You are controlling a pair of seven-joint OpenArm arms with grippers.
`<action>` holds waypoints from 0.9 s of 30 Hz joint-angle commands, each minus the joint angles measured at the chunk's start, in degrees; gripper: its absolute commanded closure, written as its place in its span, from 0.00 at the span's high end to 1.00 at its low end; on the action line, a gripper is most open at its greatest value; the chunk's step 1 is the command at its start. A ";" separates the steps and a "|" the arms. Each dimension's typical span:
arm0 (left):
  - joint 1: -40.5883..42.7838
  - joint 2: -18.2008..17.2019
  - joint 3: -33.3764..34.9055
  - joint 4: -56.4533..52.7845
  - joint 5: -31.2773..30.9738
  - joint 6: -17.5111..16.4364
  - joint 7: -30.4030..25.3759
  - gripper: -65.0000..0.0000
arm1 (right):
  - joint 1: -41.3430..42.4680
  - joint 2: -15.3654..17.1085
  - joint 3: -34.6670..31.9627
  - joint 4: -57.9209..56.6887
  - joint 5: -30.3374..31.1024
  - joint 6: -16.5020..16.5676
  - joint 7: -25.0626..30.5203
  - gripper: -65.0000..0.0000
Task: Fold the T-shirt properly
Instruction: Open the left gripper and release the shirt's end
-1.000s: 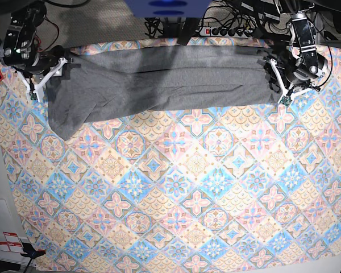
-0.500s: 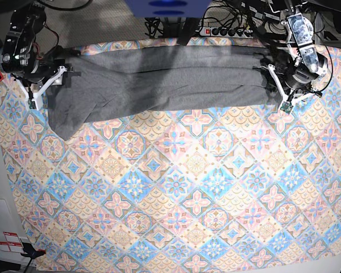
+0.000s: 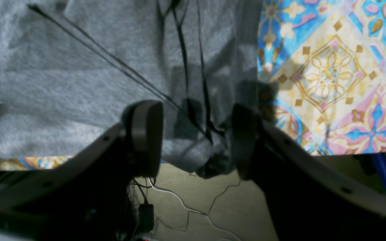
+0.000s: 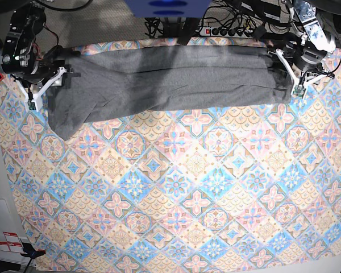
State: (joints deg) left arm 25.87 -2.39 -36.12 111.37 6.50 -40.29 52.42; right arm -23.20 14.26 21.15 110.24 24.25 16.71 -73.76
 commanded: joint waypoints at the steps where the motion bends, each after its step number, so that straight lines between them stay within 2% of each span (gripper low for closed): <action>1: 0.81 0.59 -1.82 1.55 -1.71 0.29 -0.69 0.42 | 0.12 0.82 0.35 0.75 0.15 0.04 0.66 0.50; 4: 1.08 1.56 -5.51 1.55 -4.08 0.29 -0.69 0.44 | 0.12 0.73 0.35 0.75 0.15 0.04 0.66 0.50; 8: 1.08 1.65 -8.50 0.41 -6.81 0.29 -0.69 0.60 | 0.12 0.73 0.35 0.75 0.15 0.04 0.66 0.50; 10: 0.73 1.21 -9.02 -1.97 -9.27 0.29 -0.69 0.64 | 0.12 0.73 0.35 0.75 0.15 0.04 0.66 0.50; 15: 0.64 -2.49 -9.38 -5.57 -17.01 0.29 5.82 0.64 | 0.12 0.73 0.26 0.75 0.15 0.04 0.66 0.50; 19: -1.74 -6.09 -9.73 -12.69 -22.99 0.29 8.02 0.64 | -0.05 0.73 0.26 0.75 0.15 0.04 0.66 0.50; 22: -1.91 -8.02 -9.73 -15.86 -24.66 0.29 7.58 0.64 | -0.14 0.73 0.26 0.75 0.15 0.04 0.66 0.50; 27: -3.49 -8.38 -9.38 -20.25 -24.13 0.29 6.61 0.65 | -0.05 0.73 0.26 0.75 0.15 0.04 0.66 0.50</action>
State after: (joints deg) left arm 22.52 -9.89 -45.25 90.30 -16.80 -40.01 60.05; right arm -23.33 14.28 21.06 110.24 24.27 16.73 -73.56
